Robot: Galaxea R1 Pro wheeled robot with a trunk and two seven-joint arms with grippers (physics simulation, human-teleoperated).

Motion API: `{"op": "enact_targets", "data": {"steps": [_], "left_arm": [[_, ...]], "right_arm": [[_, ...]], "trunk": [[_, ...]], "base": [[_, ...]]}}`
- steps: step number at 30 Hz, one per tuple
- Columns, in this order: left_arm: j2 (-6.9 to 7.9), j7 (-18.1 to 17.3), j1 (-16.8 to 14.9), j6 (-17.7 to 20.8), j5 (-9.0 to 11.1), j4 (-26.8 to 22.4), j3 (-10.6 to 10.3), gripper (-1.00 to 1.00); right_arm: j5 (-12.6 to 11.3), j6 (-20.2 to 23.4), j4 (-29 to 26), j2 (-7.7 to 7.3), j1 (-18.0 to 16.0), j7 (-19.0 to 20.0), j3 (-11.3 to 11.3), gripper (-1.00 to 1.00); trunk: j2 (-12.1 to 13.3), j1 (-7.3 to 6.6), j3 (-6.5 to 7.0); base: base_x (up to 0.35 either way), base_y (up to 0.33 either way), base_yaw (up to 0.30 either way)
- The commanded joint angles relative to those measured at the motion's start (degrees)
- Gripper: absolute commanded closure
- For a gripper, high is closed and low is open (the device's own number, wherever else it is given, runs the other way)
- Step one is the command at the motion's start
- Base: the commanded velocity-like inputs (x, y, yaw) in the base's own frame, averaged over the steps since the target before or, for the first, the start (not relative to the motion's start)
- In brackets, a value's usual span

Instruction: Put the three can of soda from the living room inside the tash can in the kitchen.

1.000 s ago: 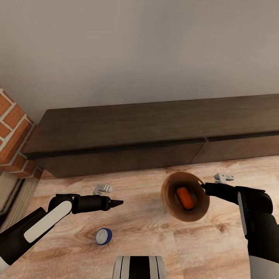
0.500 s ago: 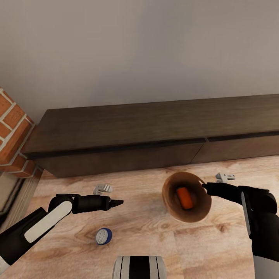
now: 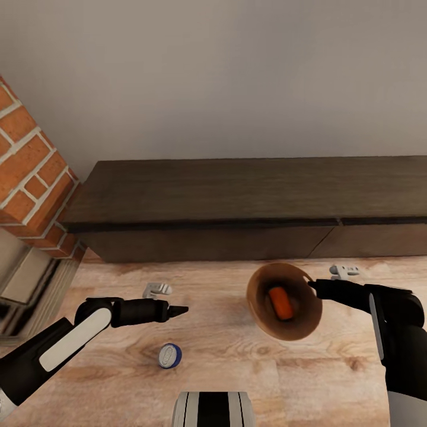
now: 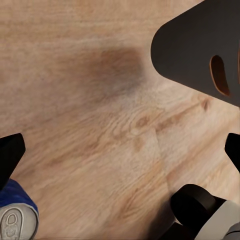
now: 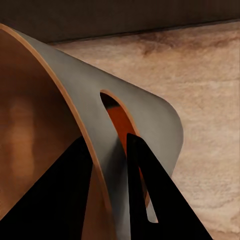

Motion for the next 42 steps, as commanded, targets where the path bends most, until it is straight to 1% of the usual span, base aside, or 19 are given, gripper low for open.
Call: {"op": "enact_targets", "data": {"steps": [1, 6, 10, 12, 13, 18, 19, 22, 23, 26, 28, 29, 33, 37, 38, 41, 42], "left_arm": [[-0.05, 0.0, 0.0, 0.0, 0.0, 0.1, 0.0, -1.0], [-0.26, 0.3, 0.0, -0.1, 0.1, 0.4, -0.3, -1.0], [-0.31, 0.4, 0.0, -0.1, 0.1, 1.7, -0.3, -1.0], [-0.4, 0.6, 0.0, -0.9, 0.1, 1.8, -0.4, -1.0], [-0.73, 0.9, 0.0, -0.6, -0.2, 2.2, -0.7, -1.0], [0.82, 0.4, 0.0, 0.7, 0.7, 0.5, -0.8, -1.0], [0.9, 0.3, 0.0, 0.8, 0.8, 0.4, -0.8, -1.0], [0.93, 0.0, 0.0, 0.9, 0.7, 1.4, -0.7, -1.0], [0.6, 0.4, 0.0, 0.5, 0.4, 1.7, -1.1, -1.0], [-0.36, 1.3, 0.0, -0.4, -0.6, 2.7, -2.0, -1.0], [-1.01, 2.0, 0.0, -0.3, -1.2, 3.3, -2.7, -1.0], [-1.03, 1.9, 0.0, 0.0, -0.9, 3.6, -2.5, -1.0], [0.27, 0.6, 0.0, 1.3, 0.4, 3.2, -2.6, -1.0], [1.56, -0.6, 0.0, 1.9, 1.6, 3.1, -2.6, -1.0], [1.86, -1.0, 0.0, 1.9, 1.6, 3.1, -2.7, -1.0], [1.63, -0.2, 0.0, 2.0, 1.4, 3.6, -2.9, -1.0], [1.3, 0.1, 0.0, 2.0, 1.4, 3.9, -3.3, -1.0]], "right_arm": [[-1.0, 0.4, 0.0, 0.0, 0.0, 0.0, 0.0, 1.0], [-1.0, 0.4, 0.0, 0.0, 0.0, -0.1, 0.0, 1.0], [-1.0, 0.4, 0.0, -0.03, 0.0, -0.1, 0.0, 1.0], [-1.0, 0.4, 0.0, -0.07, 0.0, -0.1, 0.0, 1.0], [-0.6, 0.4, -0.1, 0.26, 0.1, 0.3, -0.1, 1.0], [2.3, 0.4, -0.1, 0.49, 0.1, 0.7, -0.1, 1.0], [3.1, 0.4, -0.1, 0.44, 0.1, 0.8, -0.1, 1.0], [5.0, 0.4, -0.1, -0.53, 0.1, 1.7, -0.3, 1.0], [5.7, 0.4, 0.0, -0.86, 0.1, 2.0, -0.1, 1.0], [8.7, 0.1, -0.1, -0.46, 0.1, 2.8, -0.2, 1.0], [9.9, 0.1, -0.1, -0.28, 0.1, 3.4, -0.3, 1.0], [10.4, 0.2, -0.1, -0.14, 0.2, 3.7, -0.3, 1.0], [11.6, 0.4, -0.1, -0.73, 0.2, 5.0, -0.4, 1.0], [13.4, 0.4, -0.1, -0.78, 0.2, 6.2, -0.4, 1.0], [13.8, 0.4, -0.1, -0.78, 0.2, 6.5, -0.4, 1.0], [14.8, 0.4, -0.1, -0.79, 0.2, 7.5, -0.4, 1.0], [15.1, 0.4, -0.1, -0.79, 0.2, 7.5, -0.4, 1.0]], "trunk": [[0.0, -0.01, 0.0], [0.0, -0.01, 0.0], [0.0, -0.01, 0.0], [0.0, -0.01, 0.0], [0.0, 0.0, 0.0], [0.0, 0.0, 0.0], [0.0, 0.0, 0.0], [0.0, 0.0, 0.0], [0.0, 0.0, 0.0], [0.0, 0.0, 0.0], [0.0, 0.0, 0.0], [0.0, 0.0, 0.0], [0.0, 0.0, 0.0], [0.0, 0.0, 0.0], [0.0, 0.0, 0.0], [0.0, 0.0, 0.0], [0.0, 0.0, 0.0]], "base": [[0.0, 0.0, 0.149], [0.0, 0.0, 0.029], [0.0, 0.0, 0.002], [0.0, 0.0, 0.0], [0.0, 0.0, 0.0], [0.0, 0.0, 0.0], [0.0, 0.0, 0.0], [0.0, 0.0, 0.0], [0.0, 0.0, 0.0], [0.0, 0.0, 0.0], [0.0, 0.0, 0.0], [0.0, 0.0, 0.0], [0.0, 0.0, 0.0], [0.0, 0.0, 0.0], [0.0, 0.0, 0.0], [0.0, 0.0, 0.0], [0.0, 0.0, 0.0]]}}
